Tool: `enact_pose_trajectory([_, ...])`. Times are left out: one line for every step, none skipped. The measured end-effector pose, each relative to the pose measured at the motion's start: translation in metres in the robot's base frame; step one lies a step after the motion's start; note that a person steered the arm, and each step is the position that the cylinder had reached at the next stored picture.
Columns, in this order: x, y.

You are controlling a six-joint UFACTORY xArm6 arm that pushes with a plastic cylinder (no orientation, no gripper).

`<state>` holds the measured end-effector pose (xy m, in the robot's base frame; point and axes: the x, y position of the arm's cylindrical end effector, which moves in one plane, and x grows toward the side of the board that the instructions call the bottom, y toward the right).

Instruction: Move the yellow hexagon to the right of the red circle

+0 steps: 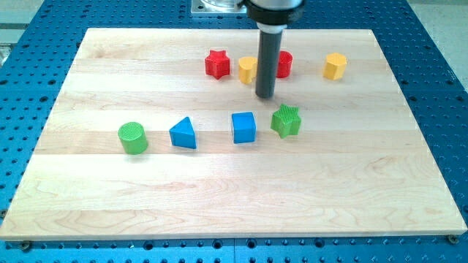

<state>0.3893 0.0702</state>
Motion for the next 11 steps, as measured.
enact_pose_trajectory([0.015,0.078])
enact_pose_trajectory([-0.006,0.150])
enact_pose_trajectory([-0.060,0.161])
enact_pose_trajectory([-0.067,0.160])
enact_pose_trajectory([-0.065,0.156])
enact_pose_trajectory([-0.064,0.149])
enact_pose_trajectory([-0.056,0.146])
enact_pose_trajectory([-0.041,0.128])
enact_pose_trajectory([-0.032,0.132])
enact_pose_trajectory([-0.055,0.175])
enact_pose_trajectory([-0.085,0.176])
